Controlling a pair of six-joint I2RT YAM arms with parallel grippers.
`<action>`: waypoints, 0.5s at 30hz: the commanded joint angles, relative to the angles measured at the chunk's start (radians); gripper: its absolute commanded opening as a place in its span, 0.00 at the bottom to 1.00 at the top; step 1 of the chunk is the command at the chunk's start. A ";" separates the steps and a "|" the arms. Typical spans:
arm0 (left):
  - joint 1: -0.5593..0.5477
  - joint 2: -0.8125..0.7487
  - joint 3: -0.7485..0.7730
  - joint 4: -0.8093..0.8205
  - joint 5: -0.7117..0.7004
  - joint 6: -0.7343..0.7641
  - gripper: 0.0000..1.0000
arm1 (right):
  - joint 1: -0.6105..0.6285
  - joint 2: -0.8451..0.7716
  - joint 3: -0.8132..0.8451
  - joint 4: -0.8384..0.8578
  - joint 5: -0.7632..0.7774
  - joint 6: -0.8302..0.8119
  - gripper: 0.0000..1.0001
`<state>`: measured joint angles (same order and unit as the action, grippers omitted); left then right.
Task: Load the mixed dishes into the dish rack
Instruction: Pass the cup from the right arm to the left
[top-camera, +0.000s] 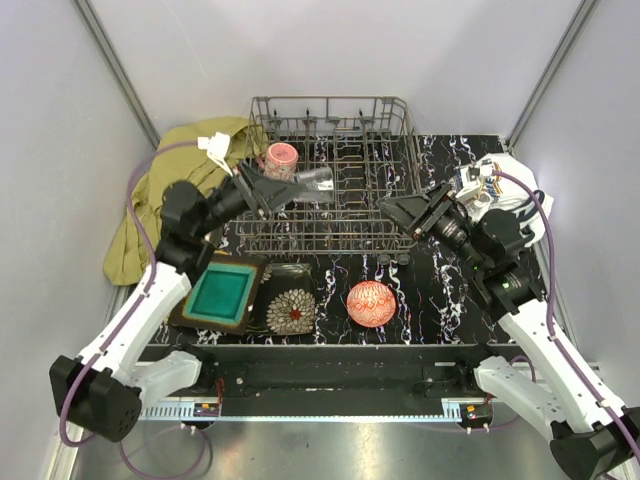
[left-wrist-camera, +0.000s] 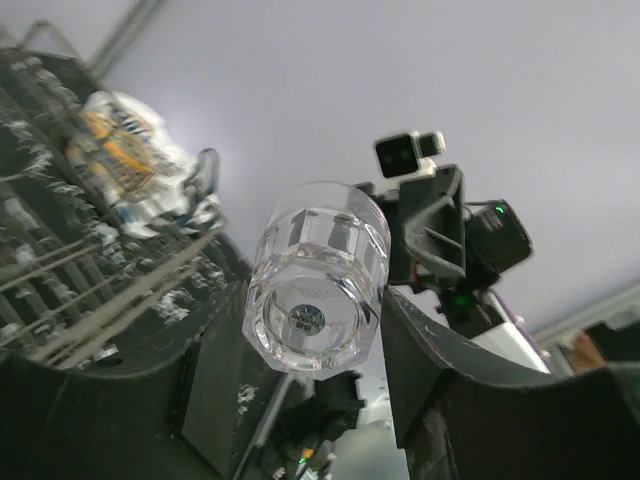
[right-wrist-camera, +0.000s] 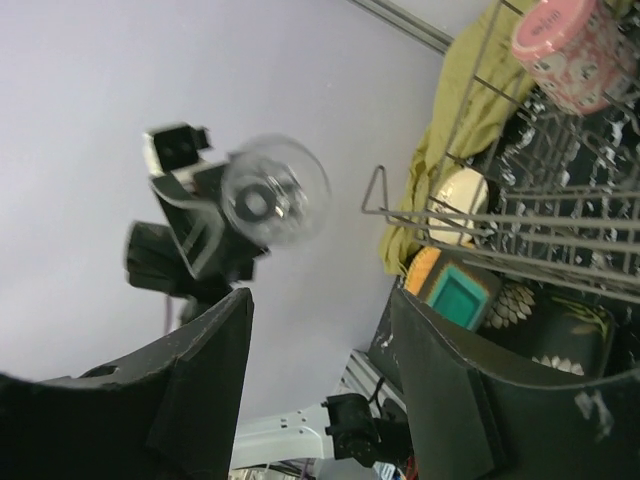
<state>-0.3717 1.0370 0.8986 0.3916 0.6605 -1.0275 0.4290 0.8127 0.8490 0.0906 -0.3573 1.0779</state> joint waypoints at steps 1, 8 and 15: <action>0.071 0.053 0.241 -0.296 -0.039 0.289 0.00 | -0.004 -0.032 -0.054 -0.048 0.012 -0.013 0.65; 0.083 0.190 0.665 -0.795 -0.206 0.612 0.00 | -0.003 -0.112 -0.085 -0.190 0.076 -0.061 0.66; 0.080 0.322 0.815 -1.030 -0.401 0.843 0.00 | -0.004 -0.130 -0.047 -0.285 0.109 -0.107 0.66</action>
<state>-0.2893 1.2934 1.6547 -0.4473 0.4118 -0.3767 0.4290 0.6846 0.7605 -0.1345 -0.2897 1.0229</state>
